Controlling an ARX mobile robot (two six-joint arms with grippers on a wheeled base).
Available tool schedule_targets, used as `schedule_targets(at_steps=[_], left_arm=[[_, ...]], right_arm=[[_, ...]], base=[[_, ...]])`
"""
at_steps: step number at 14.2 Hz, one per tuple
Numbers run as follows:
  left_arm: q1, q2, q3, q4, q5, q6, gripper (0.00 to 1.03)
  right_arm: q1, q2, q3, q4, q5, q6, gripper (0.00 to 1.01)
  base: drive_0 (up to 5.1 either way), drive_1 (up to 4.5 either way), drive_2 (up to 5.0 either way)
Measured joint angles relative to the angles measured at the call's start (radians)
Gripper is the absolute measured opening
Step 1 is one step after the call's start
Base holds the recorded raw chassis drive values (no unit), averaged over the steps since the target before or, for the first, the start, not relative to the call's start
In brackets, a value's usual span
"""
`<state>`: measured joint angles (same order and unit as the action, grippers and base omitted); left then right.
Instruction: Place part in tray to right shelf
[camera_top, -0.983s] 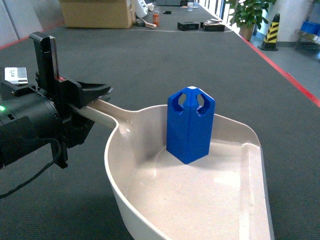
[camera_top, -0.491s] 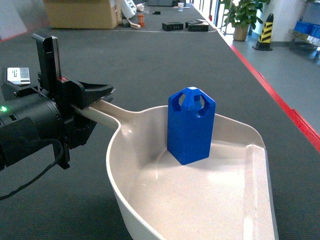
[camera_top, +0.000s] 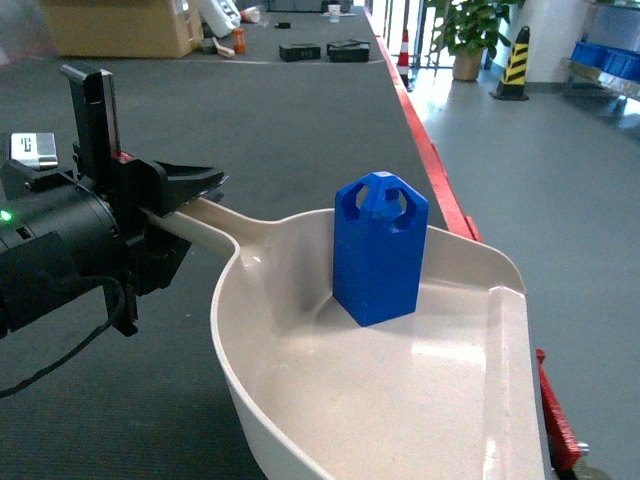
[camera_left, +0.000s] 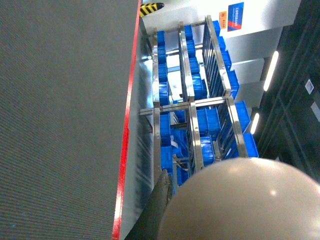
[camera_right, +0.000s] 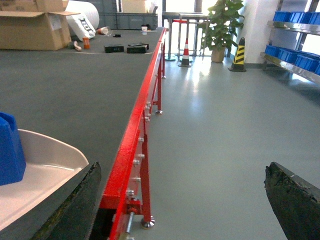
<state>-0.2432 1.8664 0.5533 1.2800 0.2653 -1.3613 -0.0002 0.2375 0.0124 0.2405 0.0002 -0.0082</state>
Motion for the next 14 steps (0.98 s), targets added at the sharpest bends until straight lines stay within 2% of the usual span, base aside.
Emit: schedule_targets(at_steps=[14], left_arm=[[0.000, -0.001, -0.001, 0.000, 0.001, 0.000, 0.13]], right_arm=[[0.000, 0.001, 0.000, 0.000, 0.000, 0.000, 0.98]], base=[[5.1, -2.40, -2.4]])
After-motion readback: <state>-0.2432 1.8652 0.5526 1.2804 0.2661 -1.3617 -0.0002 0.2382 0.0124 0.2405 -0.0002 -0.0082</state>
